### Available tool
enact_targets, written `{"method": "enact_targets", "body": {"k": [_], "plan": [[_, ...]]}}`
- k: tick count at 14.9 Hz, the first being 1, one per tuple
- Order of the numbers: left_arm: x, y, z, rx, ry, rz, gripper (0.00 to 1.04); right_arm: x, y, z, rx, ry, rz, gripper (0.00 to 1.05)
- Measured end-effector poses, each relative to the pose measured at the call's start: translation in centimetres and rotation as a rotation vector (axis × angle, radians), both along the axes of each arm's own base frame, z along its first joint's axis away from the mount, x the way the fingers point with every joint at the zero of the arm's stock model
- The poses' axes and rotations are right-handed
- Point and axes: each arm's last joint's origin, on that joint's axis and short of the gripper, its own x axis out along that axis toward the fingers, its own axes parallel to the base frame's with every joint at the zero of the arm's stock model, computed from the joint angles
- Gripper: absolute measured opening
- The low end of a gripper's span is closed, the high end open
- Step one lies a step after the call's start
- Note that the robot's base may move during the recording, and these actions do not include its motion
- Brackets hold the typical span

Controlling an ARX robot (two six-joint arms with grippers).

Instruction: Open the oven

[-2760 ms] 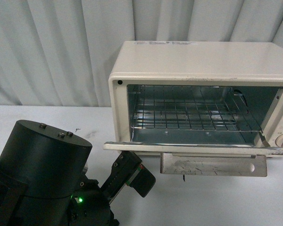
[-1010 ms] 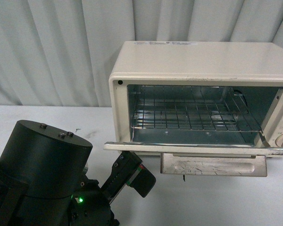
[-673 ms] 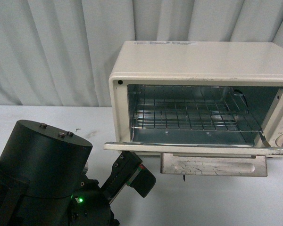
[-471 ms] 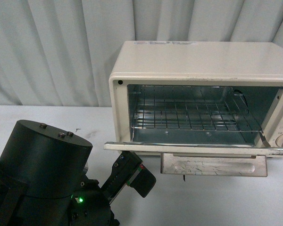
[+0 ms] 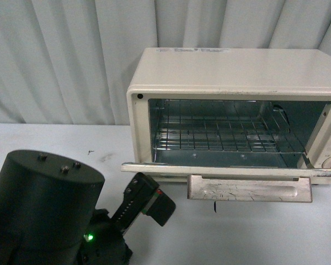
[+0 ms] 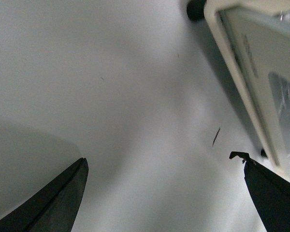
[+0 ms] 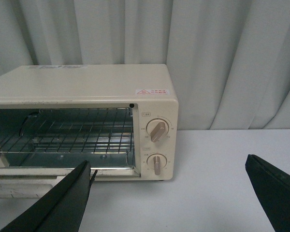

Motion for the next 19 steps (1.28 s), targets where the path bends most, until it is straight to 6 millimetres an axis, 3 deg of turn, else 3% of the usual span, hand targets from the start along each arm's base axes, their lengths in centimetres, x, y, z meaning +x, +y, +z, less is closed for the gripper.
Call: {"method": "enact_targets", "body": {"k": [3,11,16,19], "plan": [[-1.9,0.8,1.4,0.019,-0.071,0.036,0.98,0.0,0.0,0.0,0.0,0.0,0.0,0.98],[-6.2,4.6,5.5,0.036,-0.093,-0.208,0.98,0.0,0.0,0.0,0.0,0.0,0.0,0.98],[-8.6,7.3,10.3,0.146,-0.259,-0.14,0.98,0.0,0.0,0.0,0.0,0.0,0.0,0.98],[-8.8,6.8,11.8,0.208,-0.379,-0.136,0.98,0.0,0.0,0.0,0.0,0.0,0.0,0.98]]}}
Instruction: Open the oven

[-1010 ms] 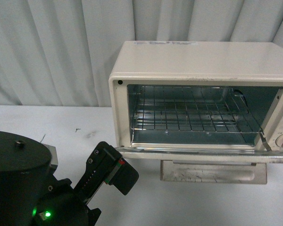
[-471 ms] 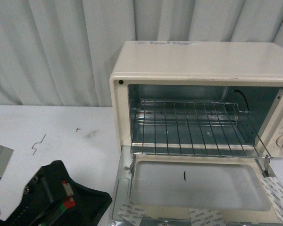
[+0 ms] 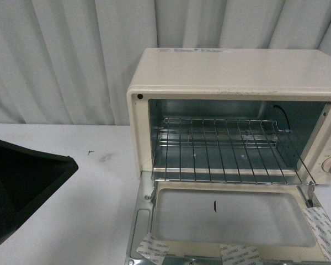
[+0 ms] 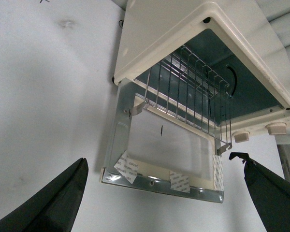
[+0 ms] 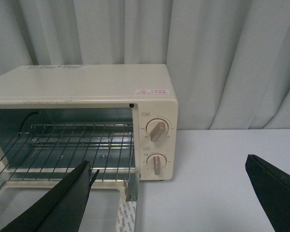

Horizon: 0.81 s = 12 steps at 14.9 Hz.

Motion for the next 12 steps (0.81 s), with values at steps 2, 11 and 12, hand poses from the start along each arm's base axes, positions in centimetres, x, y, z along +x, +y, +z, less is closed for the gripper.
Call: {"method": "enact_targets", "body": {"k": [2,11,12], "plan": [[-0.2,-0.1,0.5,0.177,-0.341,0.128,0.82,0.0,0.0,0.0,0.0,0.0,0.001,0.98],[-3.7,6.7,0.0,0.687,-0.574,0.207,0.02,0.0,0.0,0.0,0.0,0.0,-0.002,0.98],[-3.9,7.0,-0.4,0.691,-0.557,0.198,0.02,0.0,0.0,0.0,0.0,0.0,-0.002,0.98]]}}
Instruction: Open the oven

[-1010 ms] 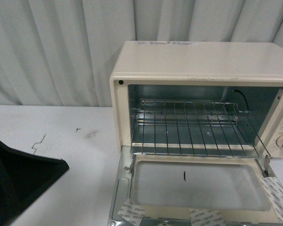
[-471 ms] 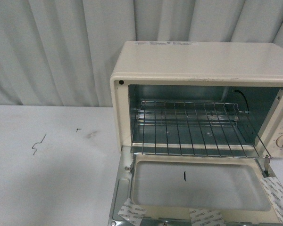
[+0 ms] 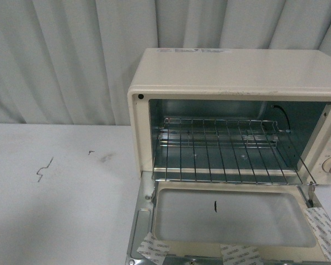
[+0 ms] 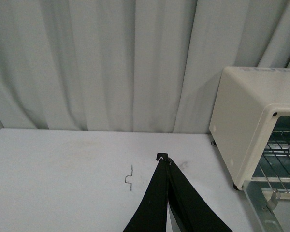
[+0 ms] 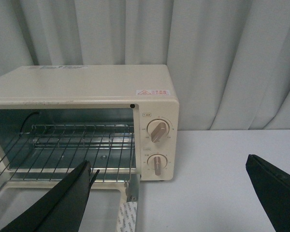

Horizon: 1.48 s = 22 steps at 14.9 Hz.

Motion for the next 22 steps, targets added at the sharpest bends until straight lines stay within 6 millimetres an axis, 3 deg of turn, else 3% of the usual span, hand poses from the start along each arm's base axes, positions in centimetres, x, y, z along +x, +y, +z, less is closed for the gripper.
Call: {"method": "enact_targets", "body": {"k": [3,10,11,16,17,22], "plan": [[-0.6,1.4,0.1,0.0,-0.012,0.024,0.02,0.0,0.0,0.0,0.0,0.0,0.0,0.98],[-2.0,1.3,-0.6,0.0,0.043,-0.004,0.02,0.0,0.0,0.0,0.0,0.0,0.0,0.98],[-2.2,1.3,0.1,0.0,-0.023,-0.005,0.02,0.0,0.0,0.0,0.0,0.0,0.0,0.98],[-2.2,1.3,-0.2,0.0,-0.002,-0.003,0.02,0.0,0.0,0.0,0.0,-0.001,0.002,0.98],[-2.2,1.3,-0.2,0.0,-0.002,-0.003,0.08,0.0,0.0,0.0,0.0,-0.001,0.002,0.98],[-2.2,1.3,-0.2,0.0,-0.002,-0.003,0.73,0.0,0.0,0.0,0.0,-0.001,0.002,0.98]]}}
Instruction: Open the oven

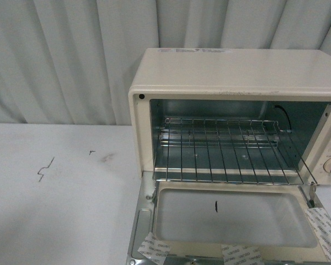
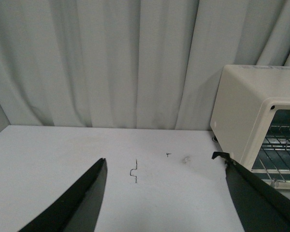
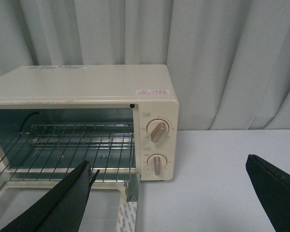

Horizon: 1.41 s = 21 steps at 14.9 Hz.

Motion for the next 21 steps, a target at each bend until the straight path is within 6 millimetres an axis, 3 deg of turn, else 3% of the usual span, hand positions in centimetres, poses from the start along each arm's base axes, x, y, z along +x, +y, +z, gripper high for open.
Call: {"method": "enact_targets", "body": {"k": [2,21], "plan": [[0.0,0.0,0.0,0.0,0.0,0.0,0.99,0.0,0.0,0.0,0.0,0.0,0.0,0.98],[0.0,0.0,-0.02,0.0,0.002,0.0,0.98,0.0,0.0,0.0,0.0,0.0,0.0,0.98]]}}
